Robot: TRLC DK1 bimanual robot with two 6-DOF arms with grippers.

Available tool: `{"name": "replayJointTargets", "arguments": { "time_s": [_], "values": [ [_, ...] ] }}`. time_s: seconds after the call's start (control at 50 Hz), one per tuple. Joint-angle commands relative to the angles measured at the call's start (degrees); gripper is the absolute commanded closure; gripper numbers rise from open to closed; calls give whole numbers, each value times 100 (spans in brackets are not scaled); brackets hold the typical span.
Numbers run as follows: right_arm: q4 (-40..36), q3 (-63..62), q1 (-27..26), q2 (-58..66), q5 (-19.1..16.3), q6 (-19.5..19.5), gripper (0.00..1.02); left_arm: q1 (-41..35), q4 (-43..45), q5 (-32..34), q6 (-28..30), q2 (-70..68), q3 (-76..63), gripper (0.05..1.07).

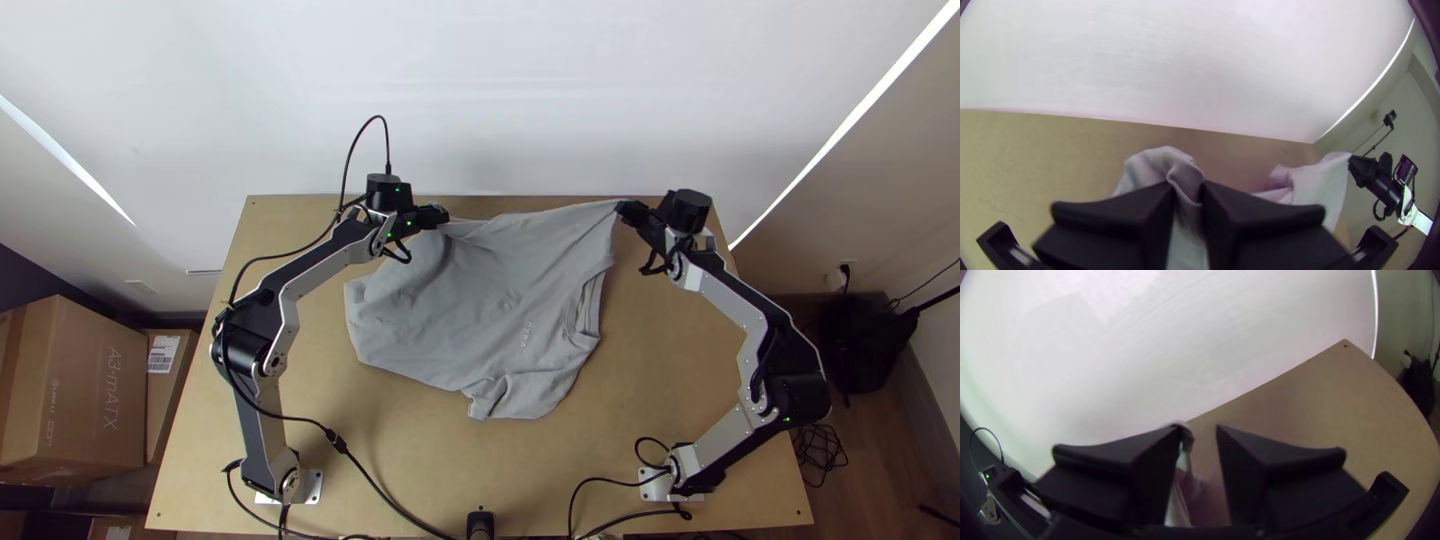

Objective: Fold the t-shirt

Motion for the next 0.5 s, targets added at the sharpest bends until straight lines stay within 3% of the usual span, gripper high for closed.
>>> {"name": "replayJointTargets", "arguments": {
  "time_s": [0.0,0.04,0.16,0.48],
  "values": [
    [-301,432,-257,136,248,100,9,77,43,-128,20,101,327,9],
    [-529,520,-284,118,266,171,5,51,43,-128,37,49,354,9],
    [-1144,555,-398,-295,257,558,4,16,-27,-128,20,-338,363,9],
    [-2480,336,-451,-1701,275,514,4,16,-353,-128,90,-1735,-288,9]
  ]
}}
